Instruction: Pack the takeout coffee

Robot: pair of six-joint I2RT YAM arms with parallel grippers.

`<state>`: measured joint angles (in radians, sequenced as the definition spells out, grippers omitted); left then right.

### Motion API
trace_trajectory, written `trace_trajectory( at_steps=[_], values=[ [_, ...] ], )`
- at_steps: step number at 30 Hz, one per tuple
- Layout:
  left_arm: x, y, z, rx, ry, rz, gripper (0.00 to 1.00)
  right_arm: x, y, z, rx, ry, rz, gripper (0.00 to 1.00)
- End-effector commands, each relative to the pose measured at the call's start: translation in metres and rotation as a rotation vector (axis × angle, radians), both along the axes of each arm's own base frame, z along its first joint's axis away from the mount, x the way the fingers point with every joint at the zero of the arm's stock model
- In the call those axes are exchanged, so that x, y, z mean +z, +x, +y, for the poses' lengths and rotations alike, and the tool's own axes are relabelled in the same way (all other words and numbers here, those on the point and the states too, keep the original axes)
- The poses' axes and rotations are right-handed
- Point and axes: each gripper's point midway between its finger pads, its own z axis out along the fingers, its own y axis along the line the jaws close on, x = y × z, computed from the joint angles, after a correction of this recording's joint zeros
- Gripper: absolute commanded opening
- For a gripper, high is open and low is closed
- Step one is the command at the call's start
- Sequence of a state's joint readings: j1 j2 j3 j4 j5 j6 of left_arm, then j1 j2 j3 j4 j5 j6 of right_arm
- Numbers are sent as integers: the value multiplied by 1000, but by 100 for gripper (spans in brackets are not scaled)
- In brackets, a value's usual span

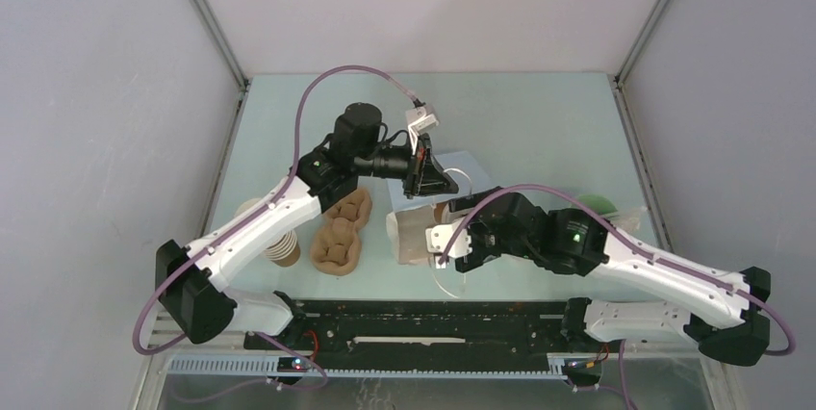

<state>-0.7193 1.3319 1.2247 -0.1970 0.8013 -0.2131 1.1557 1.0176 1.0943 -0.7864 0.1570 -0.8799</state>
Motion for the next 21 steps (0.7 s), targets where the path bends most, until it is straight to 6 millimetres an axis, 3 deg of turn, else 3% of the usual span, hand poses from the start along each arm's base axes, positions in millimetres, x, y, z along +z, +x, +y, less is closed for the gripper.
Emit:
trace_trajectory(
  at_steps=[1, 6, 9, 17, 21],
  values=[
    [16, -10, 2, -29, -73, 1, 0, 6, 18, 5, 15, -57, -121, 45],
    [17, -11, 2, -24, -90, 9, 0, -8, 21, 1, 60, -179, -149, 45],
    [22, -9, 4, -6, -97, 6, 0, -7, 8, 3, 110, -156, -120, 45],
    [29, 2, 10, 16, -92, 46, 0, -5, 4, 0, 177, -116, -83, 46],
    [32, 4, 11, 8, -99, 75, 0, -2, 12, 3, 215, -99, -120, 47]
  ],
)
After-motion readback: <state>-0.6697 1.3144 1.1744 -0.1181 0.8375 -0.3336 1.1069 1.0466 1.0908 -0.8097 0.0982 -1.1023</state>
